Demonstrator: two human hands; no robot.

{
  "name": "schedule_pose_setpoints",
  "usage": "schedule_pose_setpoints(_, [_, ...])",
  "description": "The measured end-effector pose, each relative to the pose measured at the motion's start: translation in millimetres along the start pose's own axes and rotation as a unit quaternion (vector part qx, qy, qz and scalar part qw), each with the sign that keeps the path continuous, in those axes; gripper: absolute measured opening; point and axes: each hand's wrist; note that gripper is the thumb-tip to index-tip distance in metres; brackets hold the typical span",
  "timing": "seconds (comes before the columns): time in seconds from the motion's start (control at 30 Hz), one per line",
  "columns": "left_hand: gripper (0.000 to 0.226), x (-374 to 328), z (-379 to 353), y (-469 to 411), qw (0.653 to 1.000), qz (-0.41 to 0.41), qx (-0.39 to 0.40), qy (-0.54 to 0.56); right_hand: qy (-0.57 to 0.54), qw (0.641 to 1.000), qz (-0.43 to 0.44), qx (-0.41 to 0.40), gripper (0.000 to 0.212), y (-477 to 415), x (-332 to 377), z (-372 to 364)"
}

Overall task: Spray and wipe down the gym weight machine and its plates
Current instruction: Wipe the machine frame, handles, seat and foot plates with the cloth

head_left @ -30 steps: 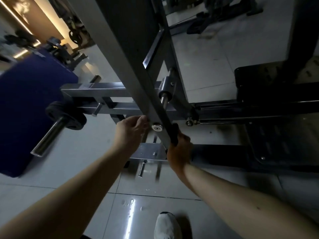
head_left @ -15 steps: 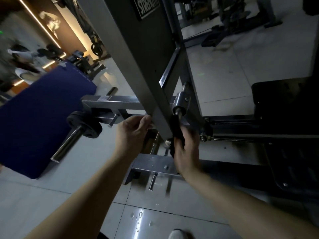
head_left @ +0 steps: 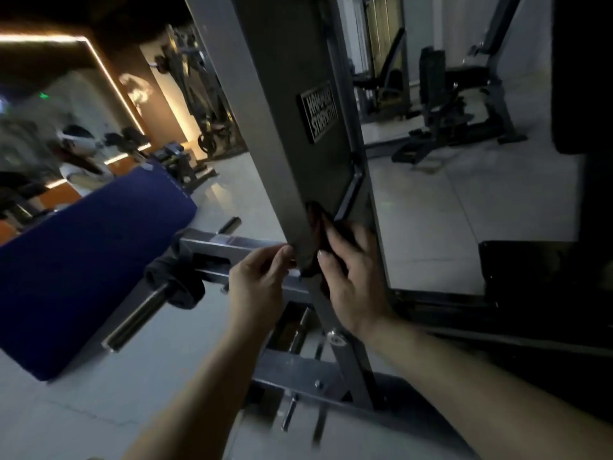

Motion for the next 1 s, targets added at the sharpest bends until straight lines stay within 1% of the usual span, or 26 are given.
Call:
schedule_pose_setpoints(0.07, [0.012, -12, 1, -6, 0.999, 0.005, -0.034, 0.038, -0.010, 0.999, 0.033, 0.011, 0.048, -31, 19, 6])
schedule_pose_setpoints(0.13, [0.017, -23, -2, -8, 0.998, 0.002, -0.039, 0.047, -0.006, 0.999, 0.039, 0.027, 0.046, -32, 18, 9])
schedule_pose_setpoints(0.2, [0.018, -27, -5, -11, 0.999, -0.012, -0.046, 0.008, 0.013, 0.998, 0.032, 0.047, 0.045, -11, -4, 12])
schedule_pose_setpoints(0.27, [0.018, -29, -4, -15, 0.998, -0.017, -0.051, -0.031, 0.033, 0.995, 0.019, 0.087, 0.046, 13, -31, 20])
schedule_pose_setpoints(0.37, [0.018, -28, -3, -16, 0.998, -0.012, -0.047, -0.050, 0.103, 0.984, -0.003, 0.145, 0.050, 39, -61, 35])
schedule_pose_setpoints(0.43, [0.018, -30, 0, -15, 0.998, -0.010, -0.037, -0.049, 0.140, 0.977, -0.024, 0.161, 0.057, 51, -71, 36])
schedule_pose_setpoints(0.5, [0.017, -32, -3, -13, 0.998, -0.006, -0.035, -0.046, 0.124, 0.978, -0.035, 0.163, 0.066, 61, -76, 35])
schedule_pose_setpoints(0.53, [0.018, -32, -4, -11, 0.998, -0.001, -0.037, -0.045, 0.125, 0.979, -0.034, 0.159, 0.066, 66, -79, 33])
schedule_pose_setpoints(0.57, [0.019, -32, -6, -10, 0.998, 0.007, -0.041, -0.040, 0.121, 0.980, -0.034, 0.156, 0.062, 67, -79, 32])
schedule_pose_setpoints(0.63, [0.019, -33, -10, -7, 0.998, 0.019, -0.054, -0.032, 0.119, 0.977, -0.032, 0.174, 0.048, 62, -69, 32])
schedule_pose_setpoints(0.67, [0.018, -35, -11, -6, 0.997, 0.021, -0.061, -0.030, 0.137, 0.977, 0.007, 0.164, 0.042, 53, -63, 32])
schedule_pose_setpoints(0.73, [0.016, -36, -14, -6, 0.997, 0.019, -0.065, -0.028, 0.054, 0.993, -0.016, 0.106, 0.035, 24, -47, 30])
schedule_pose_setpoints(0.77, [0.017, -38, -15, -5, 0.997, 0.020, -0.067, -0.032, 0.017, 0.996, -0.025, 0.088, 0.039, 7, -36, 29])
schedule_pose_setpoints(0.8, [0.018, -39, -16, -5, 0.997, 0.020, -0.070, -0.038, 0.026, 0.997, -0.009, 0.067, 0.043, -9, -27, 29])
schedule_pose_setpoints(0.83, [0.019, -41, -17, -4, 0.996, 0.018, -0.073, -0.040, 0.009, 0.998, 0.004, 0.062, 0.043, -21, -24, 29])
schedule_pose_setpoints(0.9, [0.021, -42, -18, -4, 0.996, 0.020, -0.077, -0.045, 0.021, 0.996, 0.045, 0.080, 0.037, -26, -34, 31])
schedule_pose_setpoints(0.97, [0.022, -43, -19, -3, 0.995, 0.031, -0.083, -0.052, 0.059, 0.992, 0.019, 0.107, 0.029, -3, -65, 33])
schedule_pose_setpoints(1.0, [0.020, -44, -21, -2, 0.994, 0.039, -0.087, -0.051, 0.087, 0.988, -0.009, 0.125, 0.031, 16, -87, 37])
Point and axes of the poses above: each hand's wrist, its own y-axis away from the middle knuckle, its own z-axis out of the back of the hand, x = y × z, and after that the axes turned 7 degrees about -z, right-handed
